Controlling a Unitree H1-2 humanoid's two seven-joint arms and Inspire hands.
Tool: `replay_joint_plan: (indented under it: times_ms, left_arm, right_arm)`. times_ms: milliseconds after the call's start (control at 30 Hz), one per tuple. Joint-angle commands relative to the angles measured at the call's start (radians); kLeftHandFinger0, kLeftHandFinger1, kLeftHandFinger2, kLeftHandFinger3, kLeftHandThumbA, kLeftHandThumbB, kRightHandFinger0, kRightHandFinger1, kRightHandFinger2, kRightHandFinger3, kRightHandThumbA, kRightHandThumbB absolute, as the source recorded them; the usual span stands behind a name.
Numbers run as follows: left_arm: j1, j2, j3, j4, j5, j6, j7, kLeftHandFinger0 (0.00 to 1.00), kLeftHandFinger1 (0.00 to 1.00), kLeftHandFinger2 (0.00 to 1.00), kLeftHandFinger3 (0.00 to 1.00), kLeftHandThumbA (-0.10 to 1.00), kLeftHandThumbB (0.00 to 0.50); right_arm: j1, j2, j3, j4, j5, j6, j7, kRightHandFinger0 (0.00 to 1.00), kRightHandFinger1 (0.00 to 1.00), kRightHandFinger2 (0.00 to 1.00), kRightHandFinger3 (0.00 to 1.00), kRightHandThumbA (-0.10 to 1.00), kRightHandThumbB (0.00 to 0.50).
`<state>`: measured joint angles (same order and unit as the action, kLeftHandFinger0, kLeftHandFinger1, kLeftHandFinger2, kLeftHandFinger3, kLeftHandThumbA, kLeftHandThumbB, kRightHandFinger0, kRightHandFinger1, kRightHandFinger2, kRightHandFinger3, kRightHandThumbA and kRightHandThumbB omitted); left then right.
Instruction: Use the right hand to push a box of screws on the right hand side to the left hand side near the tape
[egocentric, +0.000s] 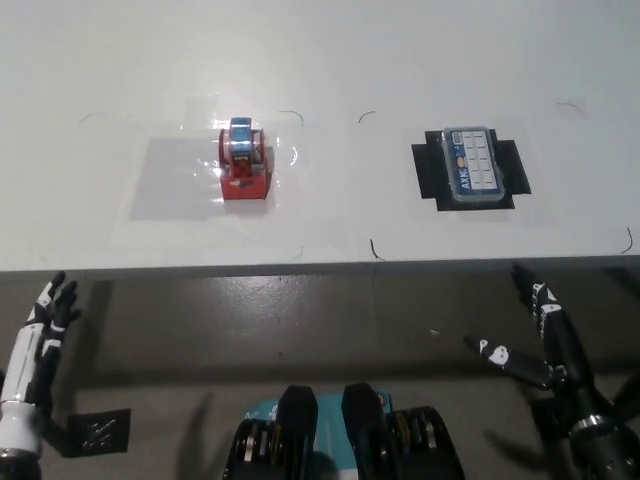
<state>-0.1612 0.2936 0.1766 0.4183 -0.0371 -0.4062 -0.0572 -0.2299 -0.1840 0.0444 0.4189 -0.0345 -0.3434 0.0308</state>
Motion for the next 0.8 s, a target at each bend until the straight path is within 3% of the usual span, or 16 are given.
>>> replay_joint_plan:
  times_ms: [0,100,133,233,533,767]
  left_arm:
    - [-0.022,0.037,-0.005,-0.069,-0.026,-0.064,-0.055,1.00,1.00,1.00,1.00,0.98,0.262]
    - [-0.006,0.046,-0.018,-0.121,-0.038,-0.064,-0.079,1.00,1.00,1.00,1.00,1.00,0.287]
    - [0.004,0.045,-0.018,-0.146,-0.041,-0.064,-0.086,1.00,1.00,1.00,1.00,1.00,0.265]
    - [0.011,0.048,-0.023,-0.204,-0.061,-0.064,-0.106,1.00,1.00,1.00,1.00,1.00,0.276]
    - [0.088,0.043,-0.042,-0.408,-0.124,-0.034,-0.135,1.00,1.00,1.00,1.00,1.00,0.277]
    - [0.133,0.025,-0.048,-0.506,-0.135,-0.040,-0.128,1.00,1.00,1.00,1.00,1.00,0.278]
  right_arm:
    - [0.002,-0.057,0.031,-0.204,0.064,0.031,0.130,1.00,1.00,1.00,1.00,1.00,0.281]
    - [0.047,-0.082,0.042,-0.301,0.035,0.056,0.133,1.00,1.00,1.00,1.00,1.00,0.296]
    - [0.065,-0.091,0.045,-0.334,0.039,0.066,0.139,1.00,1.00,1.00,1.00,1.00,0.305]
    - [0.101,-0.106,0.046,-0.422,0.062,0.094,0.154,1.00,1.00,1.00,1.00,1.00,0.324]
    - [0.137,-0.105,0.011,-0.672,0.129,0.126,0.152,1.00,1.00,1.00,1.00,1.00,0.294]
    - [0.035,-0.078,-0.037,-0.677,0.112,0.096,0.111,1.00,1.00,1.00,1.00,1.00,0.285]
